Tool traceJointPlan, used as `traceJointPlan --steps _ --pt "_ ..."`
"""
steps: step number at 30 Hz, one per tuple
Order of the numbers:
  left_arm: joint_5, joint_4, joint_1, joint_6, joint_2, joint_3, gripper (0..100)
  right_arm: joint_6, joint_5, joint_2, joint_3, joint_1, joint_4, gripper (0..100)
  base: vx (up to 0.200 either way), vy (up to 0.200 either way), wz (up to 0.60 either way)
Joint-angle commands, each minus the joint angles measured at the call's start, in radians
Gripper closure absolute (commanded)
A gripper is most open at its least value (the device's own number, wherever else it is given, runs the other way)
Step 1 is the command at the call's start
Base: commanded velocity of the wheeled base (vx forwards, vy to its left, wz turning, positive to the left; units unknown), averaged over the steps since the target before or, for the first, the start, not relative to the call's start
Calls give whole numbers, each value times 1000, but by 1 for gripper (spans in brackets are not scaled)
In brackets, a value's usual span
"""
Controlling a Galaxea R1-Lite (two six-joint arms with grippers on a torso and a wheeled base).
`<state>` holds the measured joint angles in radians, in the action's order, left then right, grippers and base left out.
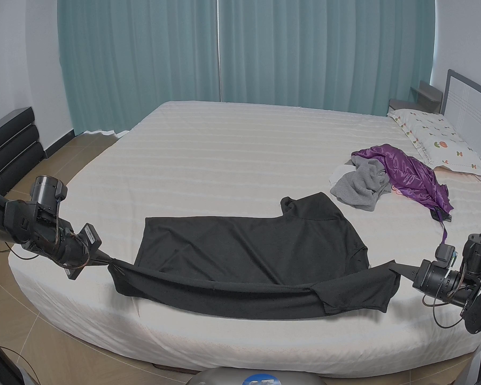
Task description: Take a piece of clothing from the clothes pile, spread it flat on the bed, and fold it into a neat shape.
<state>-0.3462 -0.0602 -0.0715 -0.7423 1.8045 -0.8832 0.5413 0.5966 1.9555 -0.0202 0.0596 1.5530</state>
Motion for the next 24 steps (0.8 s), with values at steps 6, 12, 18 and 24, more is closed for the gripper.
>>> traceJointPlan --steps 6,12,18,24 --pt "-5 2 -33 -3 -19 3 100 29 -1 -24 -12 9 13 100 0 0 0" --pt "-22 -3 -37 0 -11 21 100 29 -1 -3 -3 11 13 100 0 0 0" --pt "-20 -3 -37 4 -17 43 100 26 -1 -18 20 20 6 100 0 0 0" --pt "-17 -3 -45 9 -28 56 100 14 -1 -58 20 31 -71 100 0 0 0"
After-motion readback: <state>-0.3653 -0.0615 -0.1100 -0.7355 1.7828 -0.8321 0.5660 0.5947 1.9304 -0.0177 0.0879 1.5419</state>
